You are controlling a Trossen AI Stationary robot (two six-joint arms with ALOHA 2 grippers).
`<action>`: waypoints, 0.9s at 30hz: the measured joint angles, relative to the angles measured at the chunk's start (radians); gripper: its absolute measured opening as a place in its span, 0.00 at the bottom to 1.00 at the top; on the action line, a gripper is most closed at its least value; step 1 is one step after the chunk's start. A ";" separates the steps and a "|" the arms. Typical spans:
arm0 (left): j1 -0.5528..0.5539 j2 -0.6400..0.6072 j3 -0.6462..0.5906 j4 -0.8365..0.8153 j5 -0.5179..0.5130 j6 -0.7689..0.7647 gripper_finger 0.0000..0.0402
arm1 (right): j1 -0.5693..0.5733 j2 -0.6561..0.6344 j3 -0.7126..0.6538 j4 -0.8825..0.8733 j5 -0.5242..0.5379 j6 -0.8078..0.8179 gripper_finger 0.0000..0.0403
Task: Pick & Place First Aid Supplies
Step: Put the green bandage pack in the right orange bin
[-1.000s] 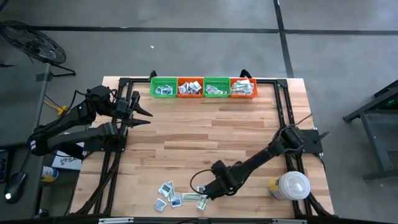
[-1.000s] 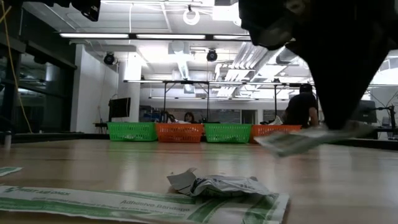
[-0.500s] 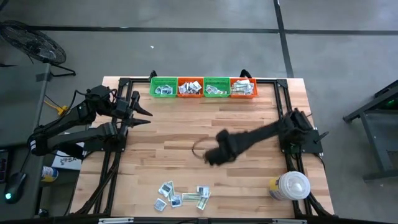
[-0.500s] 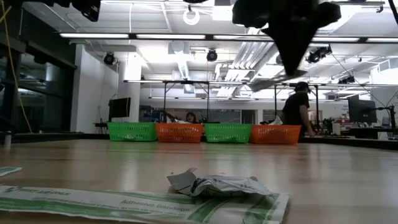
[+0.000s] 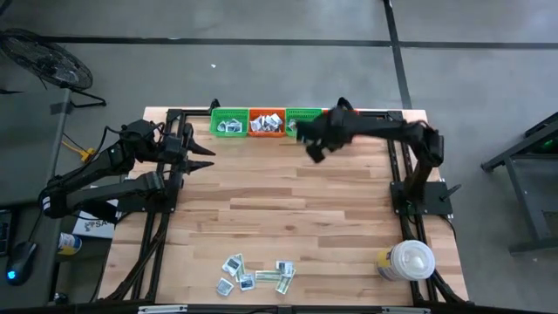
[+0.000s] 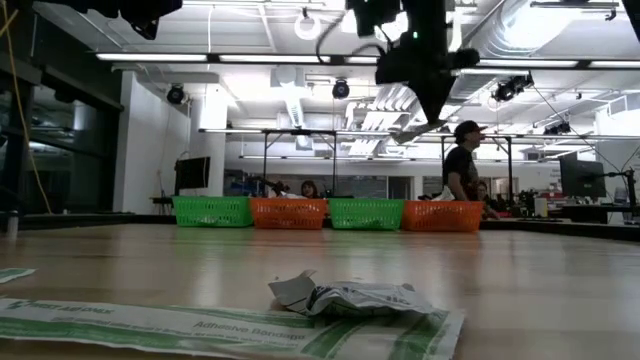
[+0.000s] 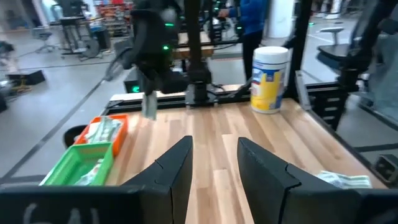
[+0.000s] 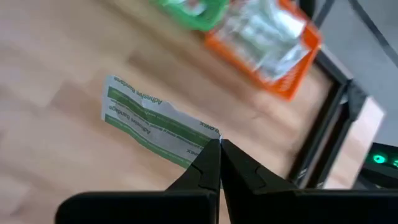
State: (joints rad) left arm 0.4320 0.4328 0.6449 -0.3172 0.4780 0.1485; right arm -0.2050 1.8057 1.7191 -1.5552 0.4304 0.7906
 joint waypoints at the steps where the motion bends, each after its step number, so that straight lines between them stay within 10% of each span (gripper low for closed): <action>1: 0.000 0.000 0.000 0.000 -0.013 0.000 0.31 | -0.044 -0.003 0.000 0.006 0.002 -0.043 0.00; 13: 0.000 0.000 0.000 0.000 -0.118 0.000 0.31 | -0.454 -0.006 0.000 0.119 -0.033 -0.353 0.00; 27: 0.000 0.000 0.000 0.000 -0.183 0.000 0.31 | -0.573 0.070 0.000 0.252 -0.120 -0.433 0.00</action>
State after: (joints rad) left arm 0.4320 0.4328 0.6452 -0.3168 0.2950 0.1482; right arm -0.7784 1.8760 1.7187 -1.3029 0.3109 0.3581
